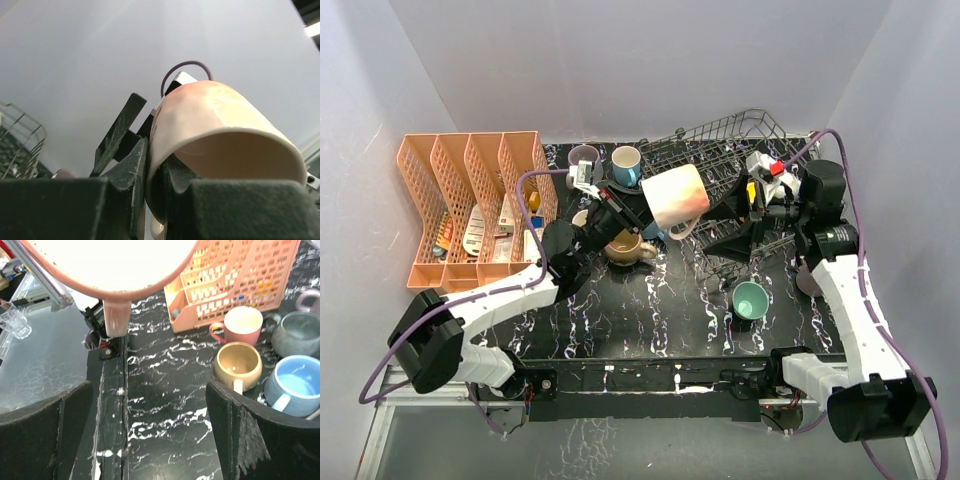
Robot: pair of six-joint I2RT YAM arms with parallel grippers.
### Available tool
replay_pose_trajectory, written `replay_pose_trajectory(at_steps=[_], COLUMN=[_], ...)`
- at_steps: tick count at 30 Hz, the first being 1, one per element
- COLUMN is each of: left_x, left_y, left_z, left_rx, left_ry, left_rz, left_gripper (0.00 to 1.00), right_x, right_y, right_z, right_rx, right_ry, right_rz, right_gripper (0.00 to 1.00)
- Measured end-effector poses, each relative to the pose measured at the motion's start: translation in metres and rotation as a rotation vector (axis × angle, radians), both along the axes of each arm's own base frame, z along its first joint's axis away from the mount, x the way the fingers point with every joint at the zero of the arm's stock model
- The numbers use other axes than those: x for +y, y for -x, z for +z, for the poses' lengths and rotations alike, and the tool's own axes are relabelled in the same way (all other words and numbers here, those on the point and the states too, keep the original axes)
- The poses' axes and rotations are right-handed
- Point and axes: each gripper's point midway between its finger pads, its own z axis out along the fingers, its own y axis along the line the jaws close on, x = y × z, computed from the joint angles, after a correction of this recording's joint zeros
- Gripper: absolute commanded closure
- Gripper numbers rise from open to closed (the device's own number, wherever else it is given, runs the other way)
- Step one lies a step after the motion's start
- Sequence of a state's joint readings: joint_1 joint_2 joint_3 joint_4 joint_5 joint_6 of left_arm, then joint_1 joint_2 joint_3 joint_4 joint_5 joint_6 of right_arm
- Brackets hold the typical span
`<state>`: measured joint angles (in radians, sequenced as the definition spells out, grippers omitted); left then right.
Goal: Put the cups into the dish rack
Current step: Turn the cup upside down in the dish rack.
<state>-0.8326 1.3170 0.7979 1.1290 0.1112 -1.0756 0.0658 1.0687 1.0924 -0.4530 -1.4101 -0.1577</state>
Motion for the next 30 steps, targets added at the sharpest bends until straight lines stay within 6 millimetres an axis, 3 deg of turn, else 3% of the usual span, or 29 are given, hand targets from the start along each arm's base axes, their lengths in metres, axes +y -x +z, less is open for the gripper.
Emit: replay_pose_trajectory(at_steps=[8, 12, 21, 30], left_x=[-0.006, -0.011, -0.020, -0.025], left_y=[0.007, 0.006, 0.004, 0.005], left_z=[0.030, 0.039, 0.038, 0.034], left_rx=[-0.099, -0.124, -0.129, -0.126], left_ry=[0.092, 0.117, 0.153, 0.156], left_rz=[-0.053, -0.070, -0.100, -0.112], left_gripper=[1.00, 1.00, 1.00, 1.00], right_x=[0.013, 0.021, 0.032, 0.040], right_y=[0.025, 0.029, 0.030, 0.026], right_z=[0.030, 0.043, 0.071, 0.074], right_rx=[-0.067, -0.053, 0.003, 0.067], right_ry=[-0.084, -0.141, -0.256, -0.288], right_rz=[0.002, 0.001, -0.014, -0.017], right_gripper=[0.00, 0.07, 0.29, 0.39])
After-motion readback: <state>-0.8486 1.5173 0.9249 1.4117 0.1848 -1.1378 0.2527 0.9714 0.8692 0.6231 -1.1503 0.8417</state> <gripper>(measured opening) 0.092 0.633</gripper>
